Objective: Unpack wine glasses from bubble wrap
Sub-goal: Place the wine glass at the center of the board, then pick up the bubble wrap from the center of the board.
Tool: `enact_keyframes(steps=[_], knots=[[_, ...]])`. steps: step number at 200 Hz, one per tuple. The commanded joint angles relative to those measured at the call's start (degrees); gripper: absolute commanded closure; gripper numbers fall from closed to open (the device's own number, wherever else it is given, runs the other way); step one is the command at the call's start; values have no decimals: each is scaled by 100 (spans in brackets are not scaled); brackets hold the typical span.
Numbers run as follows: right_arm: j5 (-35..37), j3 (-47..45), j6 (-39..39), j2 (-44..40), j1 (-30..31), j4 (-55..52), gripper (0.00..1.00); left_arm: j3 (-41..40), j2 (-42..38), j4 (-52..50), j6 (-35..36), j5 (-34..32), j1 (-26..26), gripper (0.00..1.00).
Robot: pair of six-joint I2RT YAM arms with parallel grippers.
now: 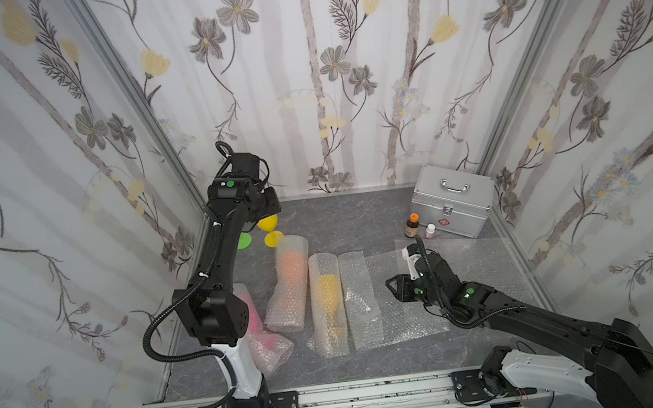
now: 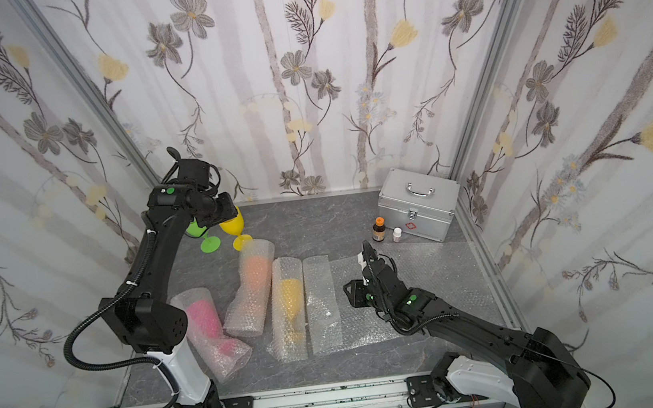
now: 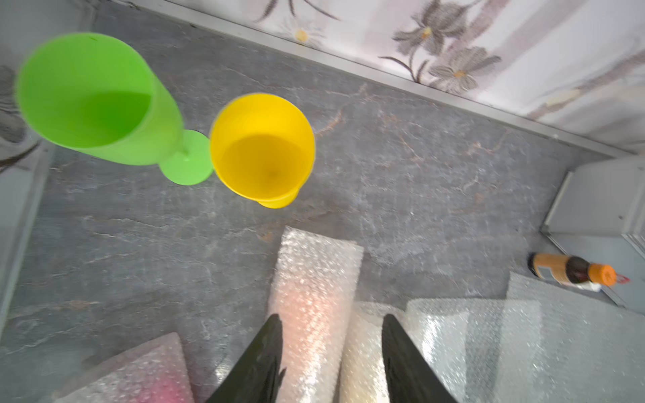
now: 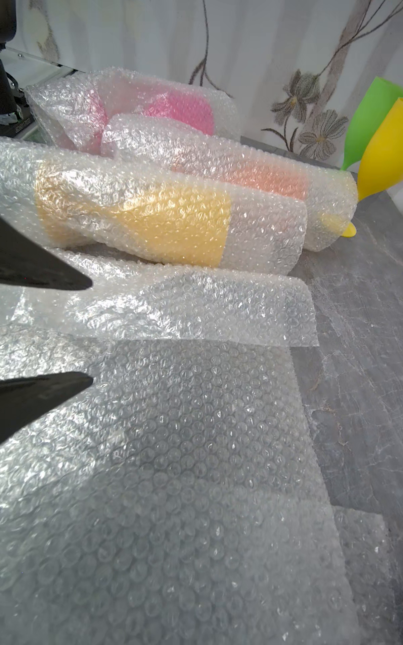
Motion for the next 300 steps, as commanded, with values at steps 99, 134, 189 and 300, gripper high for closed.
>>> enact_keyframes(steps=[99,134,189,300], knots=[[1089,-380,617,-445,-696,-1513,58,-3678,-1432,2158,-1688,970,-2085,50],[1160,-634,690,-519,-1029,-1583,56,-3824,-942,2324,-1861,1174,-2766,49],[1397,-696,423,-360,-1372,-1544,56,-3614,-117,2263,-1853,1118,-3547,47],[442,-695,-178,467,-1642,-732,60,-3446,751,1880,-1610,718,-3947,35]])
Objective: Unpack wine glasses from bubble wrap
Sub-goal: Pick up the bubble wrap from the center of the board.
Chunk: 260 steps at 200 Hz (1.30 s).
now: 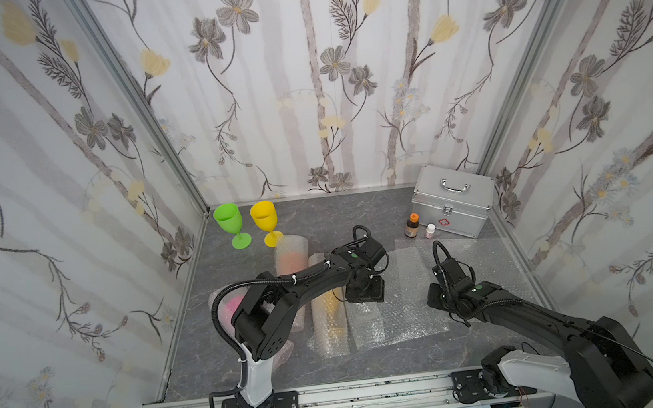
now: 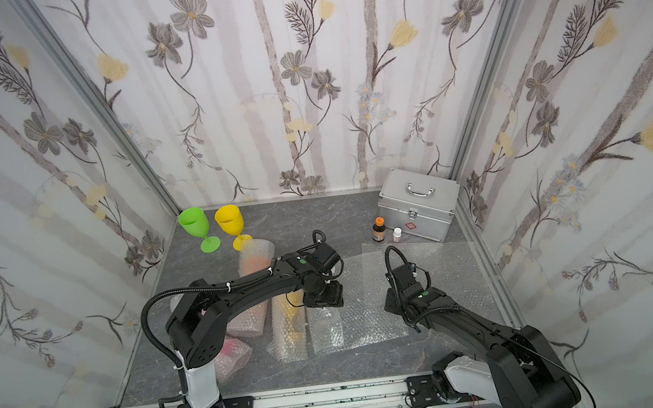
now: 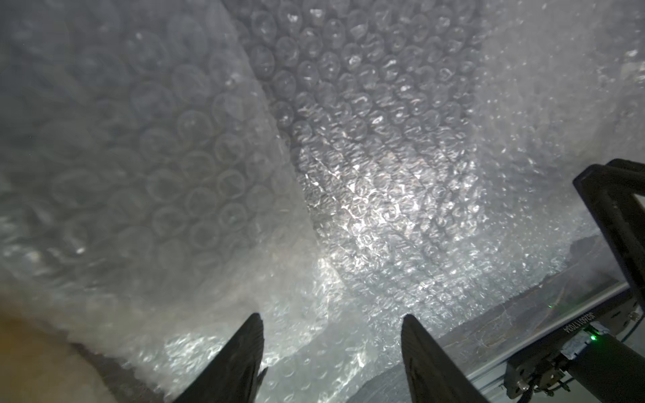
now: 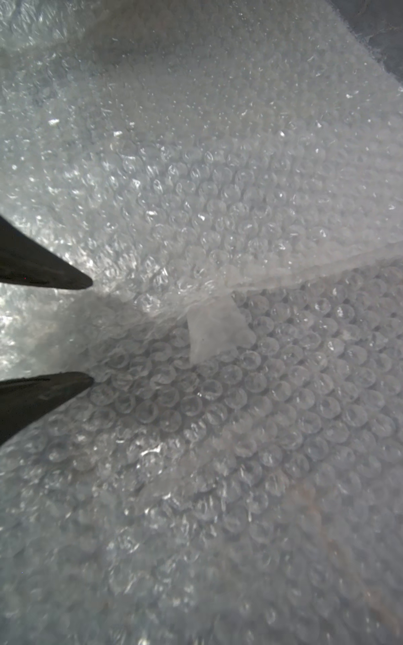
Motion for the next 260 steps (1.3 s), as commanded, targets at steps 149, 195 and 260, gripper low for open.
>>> enact_keyframes(steps=[149,195,260], knots=[[-985,-32,-250,3,89,888,99,-442,382,249,-79,-127,54,66],[-1031,3,-283,-207,142,834,100,-398,246,224,-67,-141,78,86],[-529,68,-180,-904,105,447,100,-277,-519,311,320,-222,79,97]])
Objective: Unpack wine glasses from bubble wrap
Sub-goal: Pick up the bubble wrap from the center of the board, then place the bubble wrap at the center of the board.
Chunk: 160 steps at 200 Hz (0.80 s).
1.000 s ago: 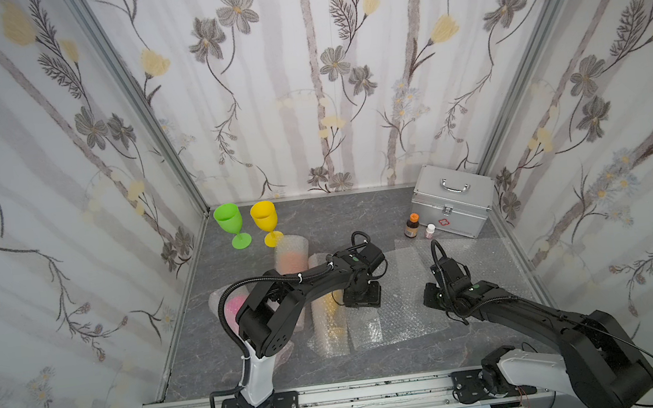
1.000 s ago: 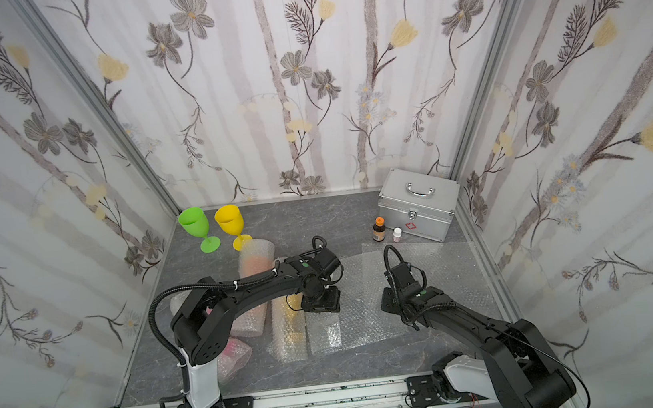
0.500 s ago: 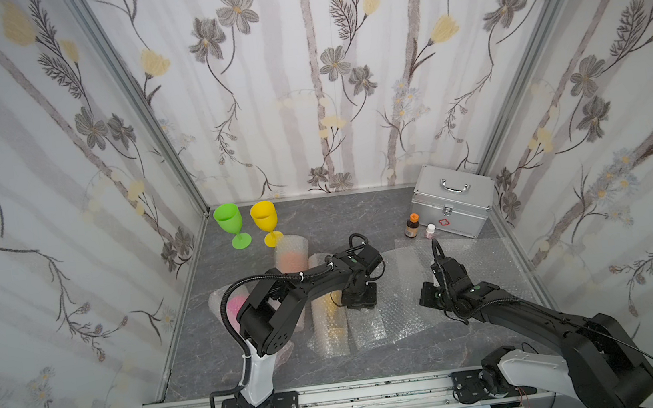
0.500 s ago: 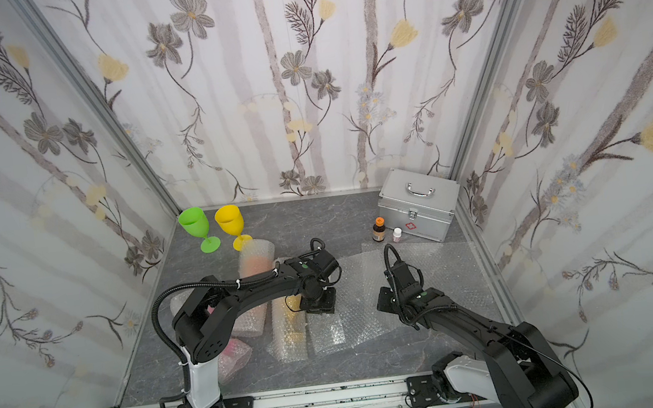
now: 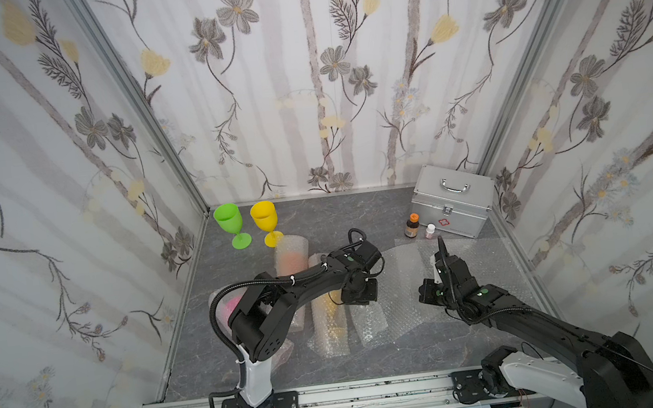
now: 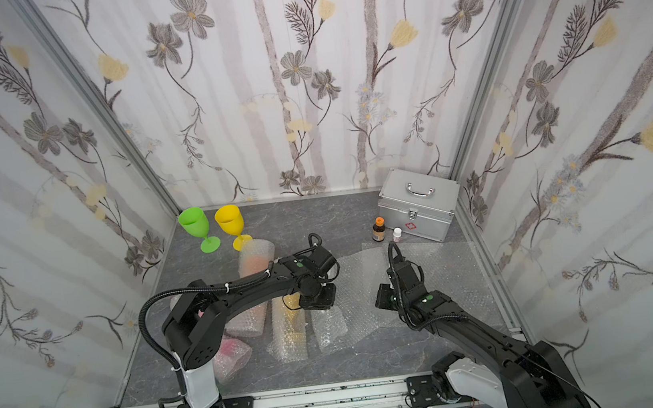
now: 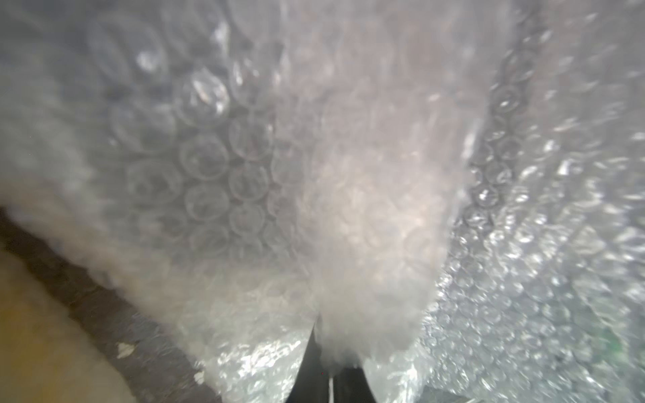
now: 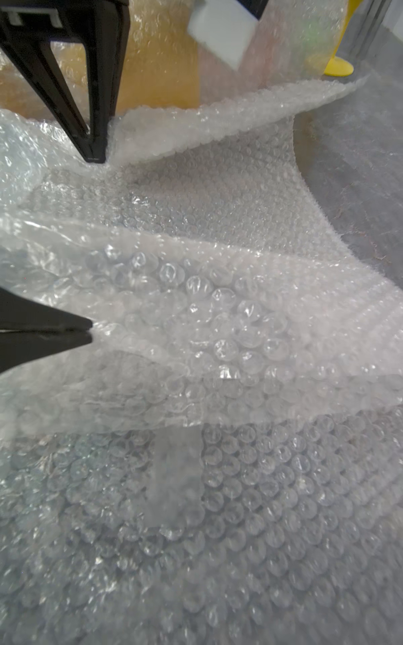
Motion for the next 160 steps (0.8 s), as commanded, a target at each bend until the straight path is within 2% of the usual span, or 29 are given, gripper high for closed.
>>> enact_keyframes(steps=[1,50,120,160], knots=[[365,95,67,-226,-40,-120,100,74,-263,71,226,-94,0,97],[736,232,13,-789,-431,-724,100,256,-626,182,322,50,8,100],[921,107,252,-2083,-1796,-1395,100,292,-913,897,444,360,-18,100],[852,58,467,-2638,-2680,-1267,100,246,-614,1629,291,608,-58,100]])
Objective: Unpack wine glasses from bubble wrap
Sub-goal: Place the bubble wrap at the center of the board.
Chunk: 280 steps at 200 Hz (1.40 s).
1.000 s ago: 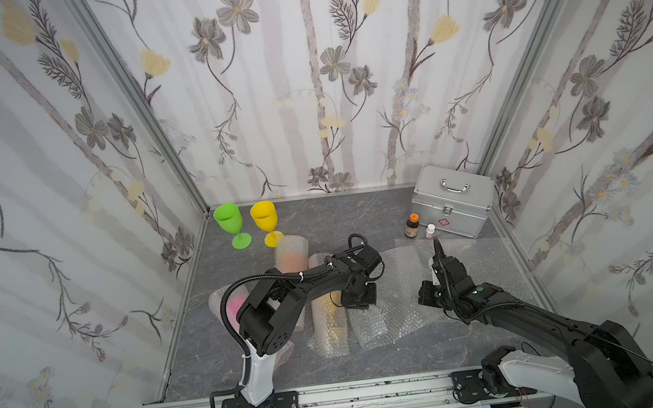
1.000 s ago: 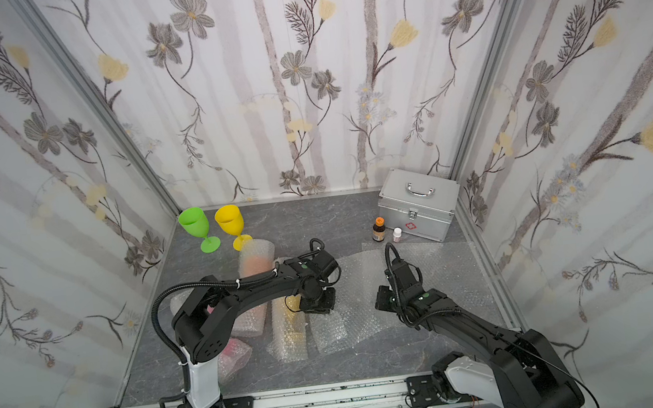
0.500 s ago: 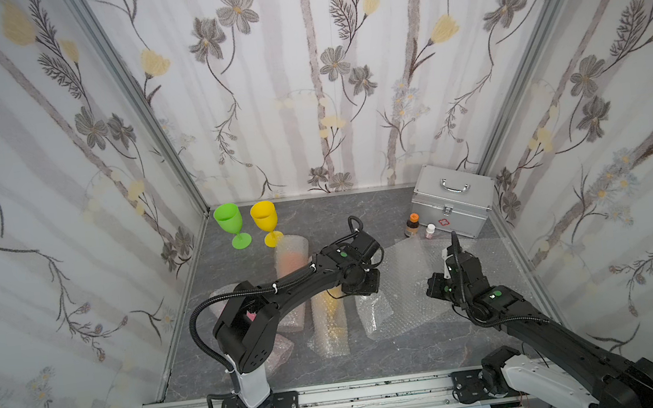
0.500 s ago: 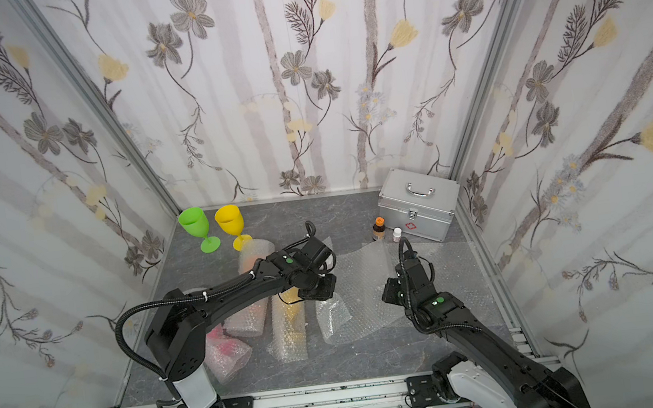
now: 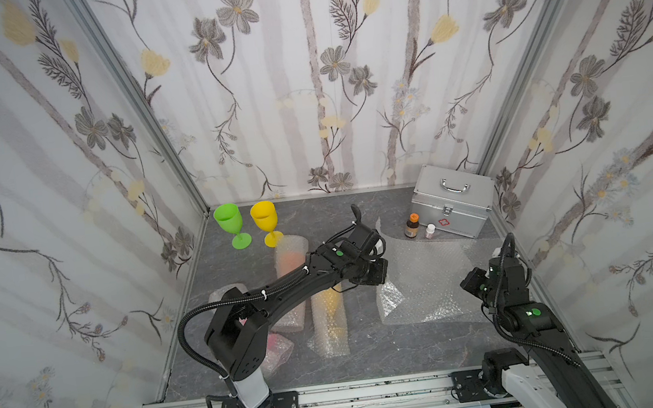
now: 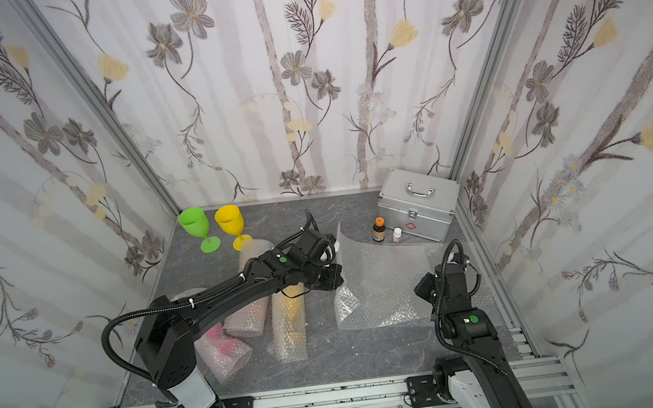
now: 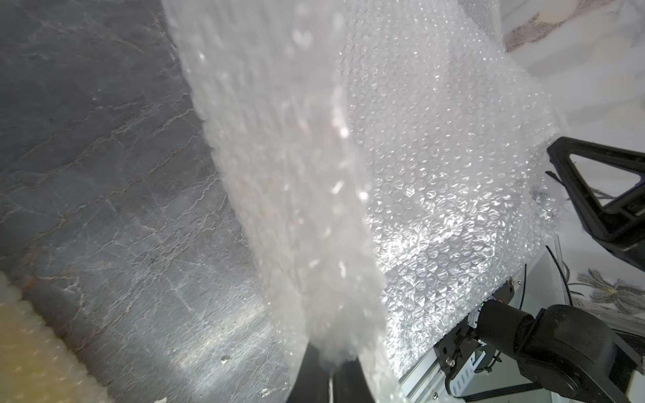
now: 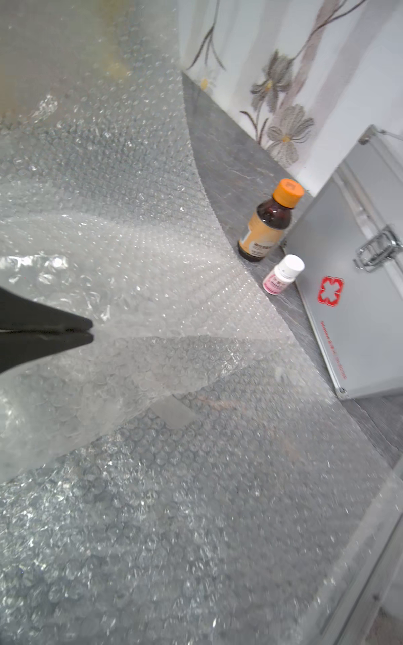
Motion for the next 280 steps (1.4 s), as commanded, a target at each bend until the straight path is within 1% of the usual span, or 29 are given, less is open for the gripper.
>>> enact_keyframes(steps=[1,43,46,57,88,117,121,132,154,165,187,213,248,280], knots=[[53,-8,215,-146,-368,131,100,-1,191,673,-95,215,-14,100],[-32,42,124,-314,-1163,230,100,320,578,1161,-247,320,-53,100],[-63,47,93,-307,-1220,246,100,485,623,1198,-266,340,-63,100],[-156,62,11,-244,-1398,282,100,593,775,1345,-398,461,-78,100],[-261,79,-146,-44,-1730,423,100,552,1113,1804,-726,700,-204,100],[-281,97,-243,110,-1886,586,100,399,1339,2276,-1007,783,-271,100],[-283,92,-253,130,-1896,604,100,240,1367,2344,-1042,790,-273,100],[-274,86,-267,184,-1914,649,100,155,1461,2497,-1073,788,-277,100],[-372,-18,-273,215,-1932,726,100,196,1689,2444,-1007,704,-272,100],[-439,-60,-263,192,-1942,726,94,195,1767,2407,-1007,673,-269,100],[-519,-115,-234,62,-1959,714,84,217,1914,2205,-1023,641,-260,91],[-612,-42,-199,-56,-1968,624,75,199,1931,1936,-1029,632,-204,82],[-750,183,-166,-178,-1968,499,68,145,1716,1470,-852,435,-132,70],[-1105,358,-208,-224,-1968,502,68,126,1347,996,-638,232,-24,65]])
